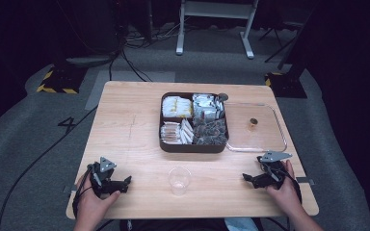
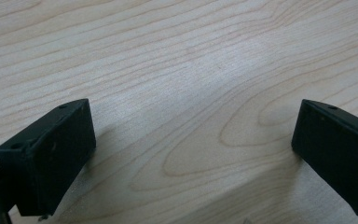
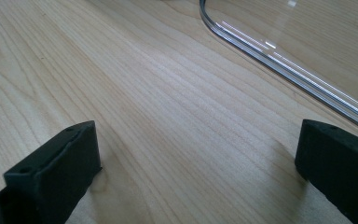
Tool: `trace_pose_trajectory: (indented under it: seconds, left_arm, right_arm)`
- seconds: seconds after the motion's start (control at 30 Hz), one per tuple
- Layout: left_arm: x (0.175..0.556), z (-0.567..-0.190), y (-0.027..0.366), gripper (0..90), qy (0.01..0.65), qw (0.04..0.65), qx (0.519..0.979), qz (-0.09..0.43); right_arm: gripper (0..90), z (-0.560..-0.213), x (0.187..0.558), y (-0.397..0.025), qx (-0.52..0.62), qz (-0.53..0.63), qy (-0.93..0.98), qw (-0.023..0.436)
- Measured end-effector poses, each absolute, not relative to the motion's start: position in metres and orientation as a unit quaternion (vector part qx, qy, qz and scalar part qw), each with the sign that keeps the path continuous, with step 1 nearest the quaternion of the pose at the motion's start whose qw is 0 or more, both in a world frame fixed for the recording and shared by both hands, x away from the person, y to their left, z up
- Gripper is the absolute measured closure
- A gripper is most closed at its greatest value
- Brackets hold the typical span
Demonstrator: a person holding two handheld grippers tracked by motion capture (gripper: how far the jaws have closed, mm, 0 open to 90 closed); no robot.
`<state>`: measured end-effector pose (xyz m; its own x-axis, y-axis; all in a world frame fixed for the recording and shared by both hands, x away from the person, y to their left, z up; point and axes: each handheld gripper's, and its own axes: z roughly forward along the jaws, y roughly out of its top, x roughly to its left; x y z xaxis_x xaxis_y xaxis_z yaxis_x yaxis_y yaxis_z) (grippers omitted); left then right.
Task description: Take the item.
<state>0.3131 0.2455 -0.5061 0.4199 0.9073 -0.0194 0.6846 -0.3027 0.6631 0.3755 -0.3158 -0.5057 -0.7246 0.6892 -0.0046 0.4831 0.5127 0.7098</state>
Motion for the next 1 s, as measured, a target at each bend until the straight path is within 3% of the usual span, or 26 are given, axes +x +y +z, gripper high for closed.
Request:
trace_pose_trajectory:
  seconds: [0.43, 0.5, 0.53, 0.67, 1.0]
  left_arm:
    - [0.312, -0.506, 0.243, 0.8, 0.501, 0.305, 0.789, 0.183]
    - [0.311, -0.505, 0.243, 6.2, 0.497, 0.315, 0.787, 0.185]
    - [0.312, -0.505, 0.243, 18.5, 0.493, 0.322, 0.787, 0.187]
    - [0.313, -0.500, 0.244, 27.9, 0.498, 0.313, 0.787, 0.185]
    - [0.318, -0.470, 0.234, 32.8, 0.484, 0.360, 0.781, 0.162]
  right_arm:
    - [0.3, -0.506, 0.375, -0.315, 0.352, 0.356, 0.853, 0.148]
    - [0.3, -0.506, 0.375, -0.315, 0.354, 0.356, 0.852, 0.149]
    - [0.3, -0.506, 0.376, -0.315, 0.353, 0.355, 0.853, 0.149]
    - [0.5, -0.506, 0.375, -0.315, 0.353, 0.355, 0.852, 0.150]
    - [0.5, -0.506, 0.376, -0.315, 0.350, 0.355, 0.854, 0.148]
